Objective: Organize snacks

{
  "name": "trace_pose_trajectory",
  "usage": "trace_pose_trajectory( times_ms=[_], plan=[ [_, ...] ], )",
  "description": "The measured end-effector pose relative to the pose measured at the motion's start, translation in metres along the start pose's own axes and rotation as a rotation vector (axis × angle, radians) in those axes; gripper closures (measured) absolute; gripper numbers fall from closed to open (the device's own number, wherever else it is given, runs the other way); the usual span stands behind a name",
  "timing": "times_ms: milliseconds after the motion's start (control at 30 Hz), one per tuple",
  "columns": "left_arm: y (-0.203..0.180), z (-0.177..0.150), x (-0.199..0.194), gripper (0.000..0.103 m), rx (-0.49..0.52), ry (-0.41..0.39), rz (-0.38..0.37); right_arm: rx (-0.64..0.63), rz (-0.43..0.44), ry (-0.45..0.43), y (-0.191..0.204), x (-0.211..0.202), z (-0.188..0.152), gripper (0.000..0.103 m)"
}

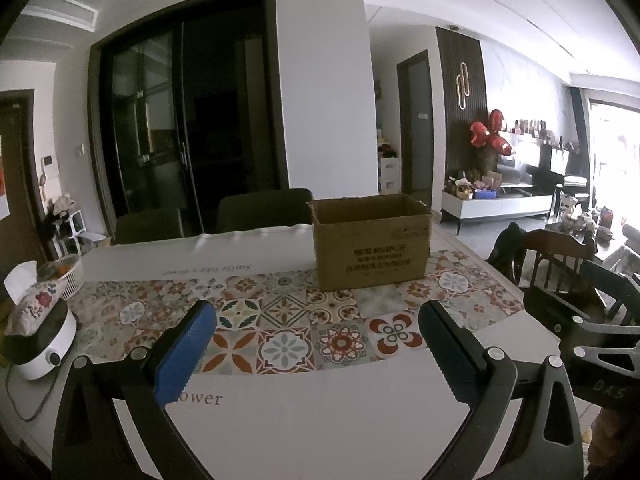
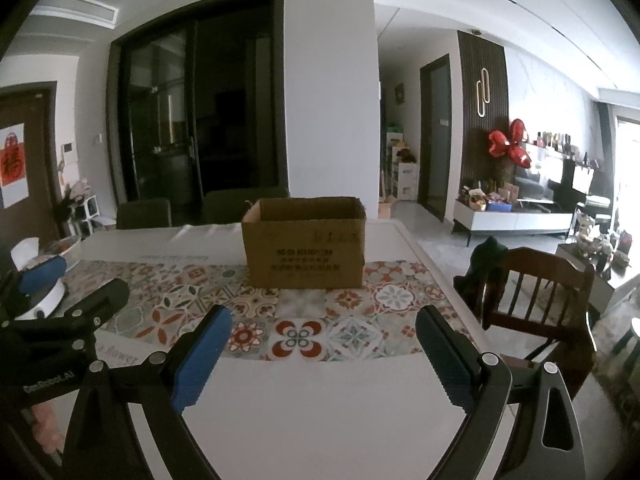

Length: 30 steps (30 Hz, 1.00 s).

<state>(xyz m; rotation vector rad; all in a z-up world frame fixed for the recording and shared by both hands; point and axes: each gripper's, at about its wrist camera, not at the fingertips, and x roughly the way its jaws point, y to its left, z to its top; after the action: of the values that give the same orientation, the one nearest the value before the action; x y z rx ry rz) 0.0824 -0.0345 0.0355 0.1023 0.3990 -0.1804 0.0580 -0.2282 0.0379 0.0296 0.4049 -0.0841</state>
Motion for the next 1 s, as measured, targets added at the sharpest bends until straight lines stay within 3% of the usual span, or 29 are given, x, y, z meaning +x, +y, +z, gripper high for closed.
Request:
trace_pose_trajectory(
  times_ms=[1000],
  plan=[
    [0.001, -0.003, -0.011, 0.000, -0.010, -0.009, -0.007, -0.003, 0.006, -0.009, 0.005, -0.008, 0.001, 0.009]
  ],
)
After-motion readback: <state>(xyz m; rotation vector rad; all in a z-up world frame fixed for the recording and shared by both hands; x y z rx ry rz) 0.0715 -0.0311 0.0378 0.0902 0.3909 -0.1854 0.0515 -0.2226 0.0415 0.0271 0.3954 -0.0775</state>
